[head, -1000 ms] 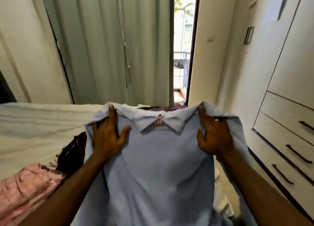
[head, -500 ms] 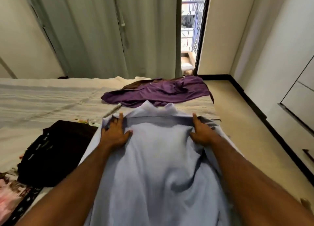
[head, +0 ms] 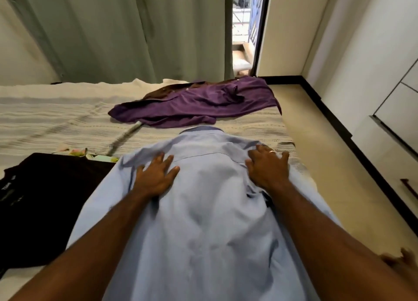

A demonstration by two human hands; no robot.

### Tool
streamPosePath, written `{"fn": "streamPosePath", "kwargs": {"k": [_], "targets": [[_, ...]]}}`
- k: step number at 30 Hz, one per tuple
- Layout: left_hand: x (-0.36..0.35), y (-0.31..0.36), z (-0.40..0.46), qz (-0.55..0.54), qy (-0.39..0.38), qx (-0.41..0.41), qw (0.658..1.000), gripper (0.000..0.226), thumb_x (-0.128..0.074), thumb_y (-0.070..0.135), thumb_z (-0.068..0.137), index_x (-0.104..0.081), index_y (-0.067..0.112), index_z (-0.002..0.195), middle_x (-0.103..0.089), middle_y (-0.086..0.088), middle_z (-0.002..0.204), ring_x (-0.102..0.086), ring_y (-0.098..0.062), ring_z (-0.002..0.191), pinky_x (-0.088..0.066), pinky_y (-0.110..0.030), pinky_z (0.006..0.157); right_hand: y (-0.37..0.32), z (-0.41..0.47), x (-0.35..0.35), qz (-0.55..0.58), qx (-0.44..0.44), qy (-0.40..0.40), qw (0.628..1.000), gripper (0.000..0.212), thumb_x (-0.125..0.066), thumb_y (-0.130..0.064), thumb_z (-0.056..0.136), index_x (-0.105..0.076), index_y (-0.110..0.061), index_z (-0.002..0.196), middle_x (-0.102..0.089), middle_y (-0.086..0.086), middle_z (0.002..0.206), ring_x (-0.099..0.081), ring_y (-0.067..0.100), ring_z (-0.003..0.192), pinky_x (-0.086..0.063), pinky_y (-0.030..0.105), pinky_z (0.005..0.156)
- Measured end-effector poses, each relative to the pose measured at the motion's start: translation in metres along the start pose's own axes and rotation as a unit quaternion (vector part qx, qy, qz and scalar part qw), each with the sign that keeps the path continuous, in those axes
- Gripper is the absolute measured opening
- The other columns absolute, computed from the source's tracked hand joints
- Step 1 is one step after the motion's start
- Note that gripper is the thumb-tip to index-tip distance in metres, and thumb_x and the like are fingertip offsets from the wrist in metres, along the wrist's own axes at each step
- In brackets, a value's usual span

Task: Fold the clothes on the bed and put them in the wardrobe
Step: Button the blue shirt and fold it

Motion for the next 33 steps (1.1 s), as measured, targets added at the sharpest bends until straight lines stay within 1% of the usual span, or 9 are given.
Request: {"fn": "streamPosePath", "kwargs": {"k": [3,5,9,12,15,20,28,31,33], "targets": [[-0.005,-0.012,0.012,0.003,0.001,-0.003,1.0,0.069,-0.032,0.069,0.098,-0.017,0.04,0.159,-0.004,0.008,0.169,-0.006,-0.015,0.155,-0.008,-0.053,0.121,0.016,0.009,-0.026,0.03,0.014,-0.127,0.991,0.052,-0.023,-0.06,0.102,-0.025,-0.047,0.152,-0.008,-0.01,0.168,-0.007,0.012,0.154,-0.005,0.069,0.114],[-0.009,-0.016,0.018,-0.007,-0.006,-0.013,1.0,0.08,-0.028,0.077,0.089,-0.014,0.04,0.159,-0.001,0.01,0.169,-0.004,-0.015,0.155,-0.006,-0.053,0.121,0.024,0.016,-0.029,0.047,0.052,-0.152,0.986,0.054,-0.02,-0.063,0.102,-0.017,-0.05,0.154,0.002,-0.013,0.169,0.003,0.01,0.155,0.0,0.067,0.117],[-0.01,-0.011,0.022,0.024,-0.014,-0.021,0.999,0.075,-0.034,0.07,0.096,-0.019,0.032,0.16,-0.01,0.001,0.169,-0.015,-0.024,0.154,-0.014,-0.059,0.119,0.046,-0.003,0.009,0.194,-0.017,-0.017,0.981,0.059,-0.037,-0.06,0.095,-0.033,-0.043,0.151,-0.034,-0.004,0.161,-0.035,0.02,0.146,-0.028,0.057,0.112],[0.009,0.024,0.016,0.022,0.036,-0.084,0.996,0.067,-0.026,0.063,0.089,-0.046,0.024,0.14,-0.044,-0.005,0.151,-0.04,-0.03,0.141,-0.028,-0.065,0.111,0.085,-0.043,0.029,0.212,-0.167,0.052,0.961,0.054,-0.053,-0.064,0.089,-0.05,-0.034,0.134,-0.066,0.006,0.125,-0.06,0.032,0.116,-0.04,0.05,0.098],[0.024,0.096,-0.008,-0.035,0.05,-0.15,0.987,0.074,-0.027,0.058,0.087,-0.05,0.018,0.145,-0.044,-0.005,0.155,-0.038,-0.025,0.144,-0.02,-0.053,0.117,0.119,-0.085,0.034,0.176,-0.25,-0.004,0.952,0.053,-0.056,-0.073,0.081,-0.066,-0.029,0.109,-0.071,0.007,0.108,-0.065,0.034,0.102,-0.049,0.046,0.093],[-0.002,0.218,-0.053,0.011,-0.075,-0.338,0.938,0.077,-0.047,0.069,0.09,-0.044,0.023,0.151,-0.031,-0.001,0.163,-0.04,-0.025,0.144,-0.029,-0.042,0.115,0.125,-0.109,0.041,0.131,-0.205,-0.082,0.967,0.024,-0.066,-0.038,0.089,-0.069,-0.023,0.108,-0.068,0.012,0.112,-0.064,0.036,0.098,-0.051,0.04,0.085],[-0.042,0.244,-0.031,0.065,-0.196,-0.265,0.942,0.088,-0.068,0.061,0.086,-0.027,0.031,0.158,-0.017,0.003,0.168,-0.035,-0.03,0.145,-0.035,-0.049,0.114,0.13,-0.101,0.085,0.107,-0.185,0.011,0.977,0.027,-0.062,-0.025,0.092,-0.059,-0.027,0.119,-0.063,0.004,0.119,-0.057,0.03,0.113,-0.038,0.051,0.096],[-0.051,0.25,-0.028,0.038,-0.222,-0.24,0.944,0.099,-0.063,0.07,0.082,-0.019,0.03,0.161,-0.006,0.0,0.17,-0.019,-0.027,0.153,-0.025,-0.052,0.12,0.097,-0.139,0.079,0.2,-0.172,0.007,0.965,0.017,-0.067,-0.038,0.089,-0.067,-0.023,0.098,-0.07,0.005,0.098,-0.066,0.029,0.093,-0.054,0.04,0.083],[-0.058,0.252,-0.024,0.052,-0.228,-0.224,0.946,0.109,-0.059,0.072,0.072,-0.013,0.03,0.161,-0.001,0.0,0.17,-0.009,-0.025,0.155,-0.02,-0.057,0.121,0.075,-0.171,0.067,0.23,-0.167,-0.053,0.957,0.033,-0.067,-0.051,0.087,-0.071,-0.018,0.086,-0.072,0.006,0.088,-0.067,0.029,0.084,-0.054,0.034,0.074]]}}
Point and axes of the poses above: each hand's wrist, its own z-axis towards the middle knuckle, its own x-axis out of the back of the hand, y = z × x, the point moved 7 cm from there along z, towards the middle knuckle
